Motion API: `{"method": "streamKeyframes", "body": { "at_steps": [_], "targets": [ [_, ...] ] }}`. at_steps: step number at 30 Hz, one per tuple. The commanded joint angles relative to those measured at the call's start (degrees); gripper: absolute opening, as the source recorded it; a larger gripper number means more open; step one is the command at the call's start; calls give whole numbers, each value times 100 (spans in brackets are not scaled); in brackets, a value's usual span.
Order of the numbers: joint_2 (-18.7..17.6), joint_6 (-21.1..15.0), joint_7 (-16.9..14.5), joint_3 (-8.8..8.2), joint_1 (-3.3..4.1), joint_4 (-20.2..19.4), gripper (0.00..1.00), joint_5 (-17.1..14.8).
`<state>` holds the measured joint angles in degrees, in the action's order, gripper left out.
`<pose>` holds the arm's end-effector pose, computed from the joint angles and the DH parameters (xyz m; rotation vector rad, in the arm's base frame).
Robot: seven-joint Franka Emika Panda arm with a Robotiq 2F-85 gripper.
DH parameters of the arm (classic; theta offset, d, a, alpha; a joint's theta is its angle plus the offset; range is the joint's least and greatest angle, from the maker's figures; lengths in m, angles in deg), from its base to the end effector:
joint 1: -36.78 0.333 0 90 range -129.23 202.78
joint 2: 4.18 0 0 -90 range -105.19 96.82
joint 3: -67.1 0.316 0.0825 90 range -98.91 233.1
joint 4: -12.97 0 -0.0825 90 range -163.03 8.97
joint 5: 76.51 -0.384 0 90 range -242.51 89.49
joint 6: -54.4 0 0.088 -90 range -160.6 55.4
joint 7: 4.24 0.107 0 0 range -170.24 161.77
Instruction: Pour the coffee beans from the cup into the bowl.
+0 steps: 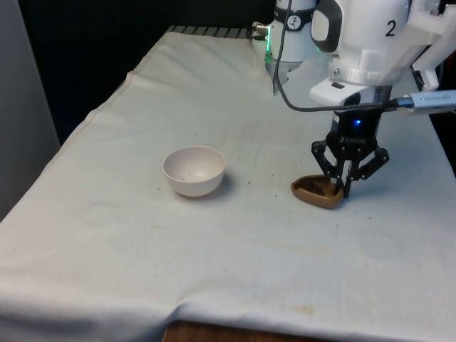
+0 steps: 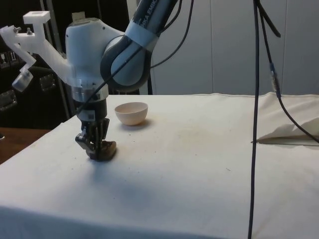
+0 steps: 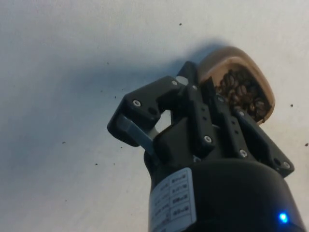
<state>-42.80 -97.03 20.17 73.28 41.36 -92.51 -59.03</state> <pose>0.6422 0.1254 0.1729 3.0798 -0.0120 0.2468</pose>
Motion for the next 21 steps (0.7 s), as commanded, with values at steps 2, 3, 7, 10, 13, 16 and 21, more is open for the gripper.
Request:
{"method": "streamKeyframes", "body": {
  "at_steps": [2, 3, 7, 10, 13, 16, 21],
  "targets": [
    [11, 11, 11, 0, 0, 0, 1, -6],
    [34, 29, 6, 6, 0, 0, 1, -11],
    [120, 92, 6, 11, 0, -11, 1, -17],
    [195, 166, 6, 17, 0, -11, 1, -11],
    [195, 189, 0, 17, 0, 17, 1, 0],
    [355, 350, 6, 29, 6, 0, 1, 0],
    [487, 493, 6, 40, 17, 6, 1, 6]
  ]
}}
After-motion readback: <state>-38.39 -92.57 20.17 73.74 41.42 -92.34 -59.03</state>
